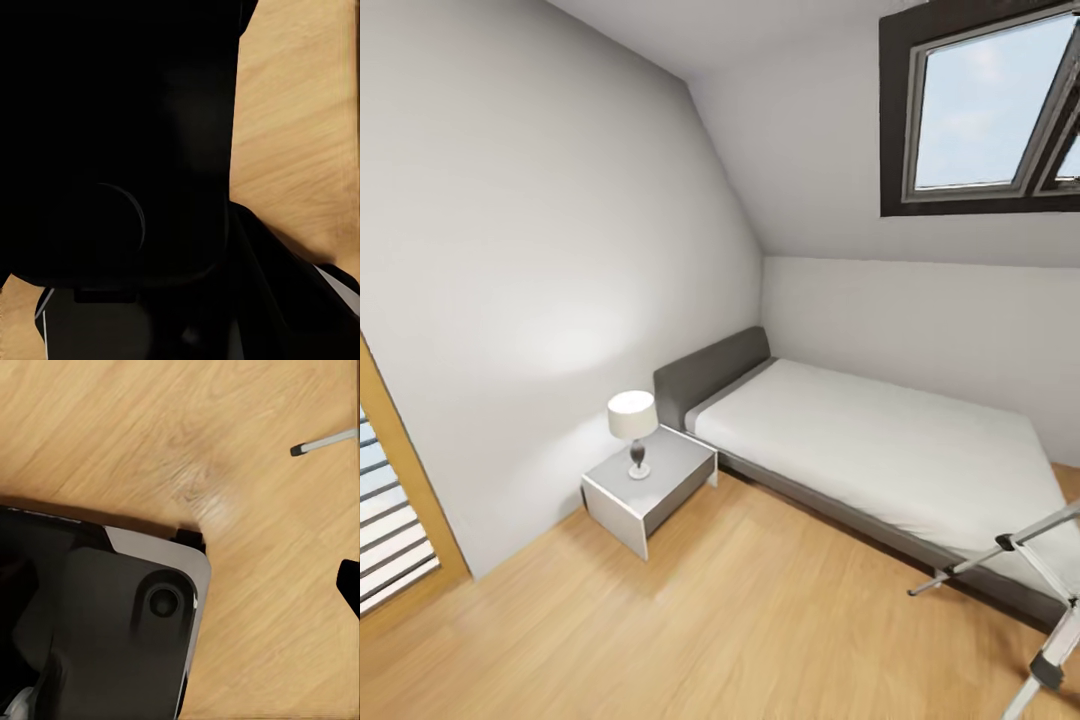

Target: Attach the digital camera to the camera tripod in the bedroom.

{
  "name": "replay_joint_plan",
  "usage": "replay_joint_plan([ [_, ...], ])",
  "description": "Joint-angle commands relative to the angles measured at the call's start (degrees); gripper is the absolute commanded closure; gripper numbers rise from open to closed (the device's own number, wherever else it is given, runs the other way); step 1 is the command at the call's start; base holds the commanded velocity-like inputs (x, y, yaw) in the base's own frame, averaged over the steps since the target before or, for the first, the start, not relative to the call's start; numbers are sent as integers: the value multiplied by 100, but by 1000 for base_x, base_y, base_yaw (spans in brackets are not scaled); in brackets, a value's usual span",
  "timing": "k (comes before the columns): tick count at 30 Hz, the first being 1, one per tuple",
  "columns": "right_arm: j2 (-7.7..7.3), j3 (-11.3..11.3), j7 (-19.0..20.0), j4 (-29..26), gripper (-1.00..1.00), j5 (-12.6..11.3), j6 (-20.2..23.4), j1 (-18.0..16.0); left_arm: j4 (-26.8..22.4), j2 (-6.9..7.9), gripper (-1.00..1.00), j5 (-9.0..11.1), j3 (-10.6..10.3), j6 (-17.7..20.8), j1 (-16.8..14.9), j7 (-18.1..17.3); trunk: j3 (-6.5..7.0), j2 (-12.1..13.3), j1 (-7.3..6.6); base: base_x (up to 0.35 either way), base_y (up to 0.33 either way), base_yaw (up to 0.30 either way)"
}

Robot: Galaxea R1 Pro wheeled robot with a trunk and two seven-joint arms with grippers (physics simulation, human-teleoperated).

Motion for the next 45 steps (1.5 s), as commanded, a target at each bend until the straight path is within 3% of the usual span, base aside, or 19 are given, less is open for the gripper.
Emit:
replay_joint_plan([
  [1, -3, -48, 7, 19, -100, 46, -9, -10, -4, 1, 100, 25, -51, 25, -3, 22, -9, -10, 3, 0, 0, -287],
  [21, -3, -60, 16, 19, -100, 39, 149, 33, -4, 1, 100, 25, -52, 25, -3, 22, -9, -10, 3, 26, 22, -287],
  [45, -12, -66, 16, 19, -100, 39, 111, 34, -1, 1, 100, 25, -52, 26, -3, 22, -9, -10, 3, 236, 246, -291],
])
